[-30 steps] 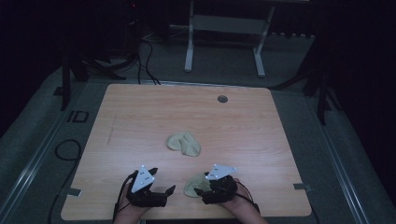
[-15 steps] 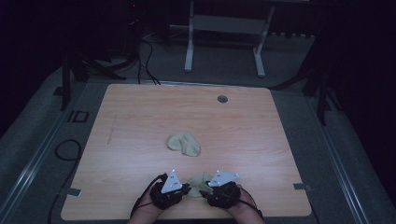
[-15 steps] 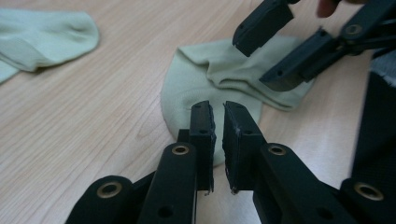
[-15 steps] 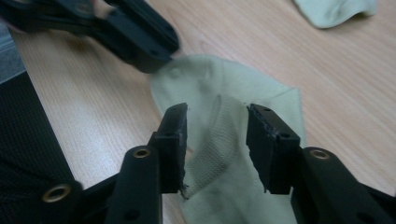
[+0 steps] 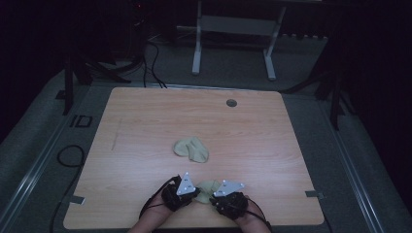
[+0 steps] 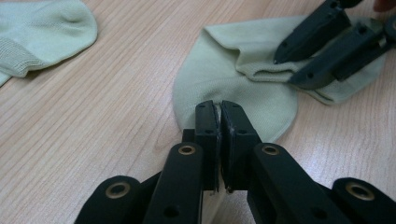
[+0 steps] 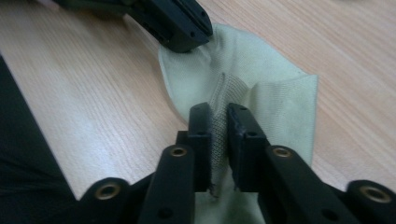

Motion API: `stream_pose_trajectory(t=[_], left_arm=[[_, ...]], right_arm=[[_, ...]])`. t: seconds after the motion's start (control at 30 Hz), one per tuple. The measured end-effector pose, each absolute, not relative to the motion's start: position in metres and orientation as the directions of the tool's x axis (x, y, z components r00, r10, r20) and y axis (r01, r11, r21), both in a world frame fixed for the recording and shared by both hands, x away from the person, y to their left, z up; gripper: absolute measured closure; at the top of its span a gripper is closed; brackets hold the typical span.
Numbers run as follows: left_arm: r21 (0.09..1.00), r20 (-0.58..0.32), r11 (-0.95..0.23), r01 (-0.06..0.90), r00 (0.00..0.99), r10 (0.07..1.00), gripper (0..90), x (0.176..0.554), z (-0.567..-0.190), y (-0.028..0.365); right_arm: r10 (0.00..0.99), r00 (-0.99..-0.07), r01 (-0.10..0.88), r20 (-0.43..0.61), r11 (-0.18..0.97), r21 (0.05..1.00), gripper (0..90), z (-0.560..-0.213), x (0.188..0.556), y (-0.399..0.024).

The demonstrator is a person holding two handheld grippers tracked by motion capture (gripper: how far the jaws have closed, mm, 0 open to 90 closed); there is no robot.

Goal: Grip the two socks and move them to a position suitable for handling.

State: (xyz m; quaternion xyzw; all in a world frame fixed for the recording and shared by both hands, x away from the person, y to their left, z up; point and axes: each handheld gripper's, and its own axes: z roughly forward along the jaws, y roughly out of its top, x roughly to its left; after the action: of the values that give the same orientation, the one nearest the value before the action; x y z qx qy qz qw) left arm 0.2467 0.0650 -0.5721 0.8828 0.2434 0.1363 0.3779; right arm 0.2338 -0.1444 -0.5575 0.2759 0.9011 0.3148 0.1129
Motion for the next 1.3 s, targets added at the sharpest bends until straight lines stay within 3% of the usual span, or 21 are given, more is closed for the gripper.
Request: stream_pose_trajectory(t=[0.27, 0.5, 0.73, 0.83, 0.97, 1.03, 1.13, 1.3], left_arm=[[0.743, 0.061, -0.589, 0.318, 0.845, 0.532, 85.4, 0.246, -0.573, 0.066], [0.741, 0.07, -0.596, 0.308, 0.848, 0.525, 85.3, 0.249, -0.573, 0.064], [0.74, 0.073, -0.608, 0.287, 0.864, 0.497, 85.3, 0.253, -0.573, 0.058], [0.741, 0.073, -0.611, 0.28, 0.87, 0.488, 85.2, 0.255, -0.573, 0.053], [0.739, 0.067, -0.613, 0.28, 0.874, 0.481, 85.2, 0.257, -0.573, 0.051], [0.74, 0.067, -0.613, 0.278, 0.876, 0.478, 85.2, 0.258, -0.573, 0.051], [0.737, 0.072, -0.617, 0.275, 0.877, 0.476, 85.2, 0.257, -0.572, 0.051], [0.736, 0.069, -0.618, 0.276, 0.878, 0.474, 85.2, 0.258, -0.572, 0.051]], right_arm=[[0.573, -0.819, 0.438, 0.015, 0.608, 0.662, 82.4, -0.541, 0.234, -0.155], [0.657, -0.753, 0.48, 0.029, 0.519, 0.707, 82.4, -0.518, 0.246, -0.196], [0.716, -0.697, 0.534, 0.034, 0.487, 0.691, 82.1, -0.521, 0.257, -0.228], [0.737, -0.675, 0.556, 0.037, 0.475, 0.682, 72.2, -0.526, 0.26, -0.235], [0.756, -0.655, 0.552, 0.015, 0.465, 0.692, 69.4, -0.525, 0.261, -0.241], [0.76, -0.65, 0.543, -0.004, 0.468, 0.698, 70.8, -0.524, 0.262, -0.241], [0.742, -0.67, 0.529, -0.015, 0.492, 0.691, 85.8, -0.528, 0.263, -0.237], [0.719, -0.694, 0.522, -0.038, 0.539, 0.66, 88.8, -0.541, 0.266, -0.228]])
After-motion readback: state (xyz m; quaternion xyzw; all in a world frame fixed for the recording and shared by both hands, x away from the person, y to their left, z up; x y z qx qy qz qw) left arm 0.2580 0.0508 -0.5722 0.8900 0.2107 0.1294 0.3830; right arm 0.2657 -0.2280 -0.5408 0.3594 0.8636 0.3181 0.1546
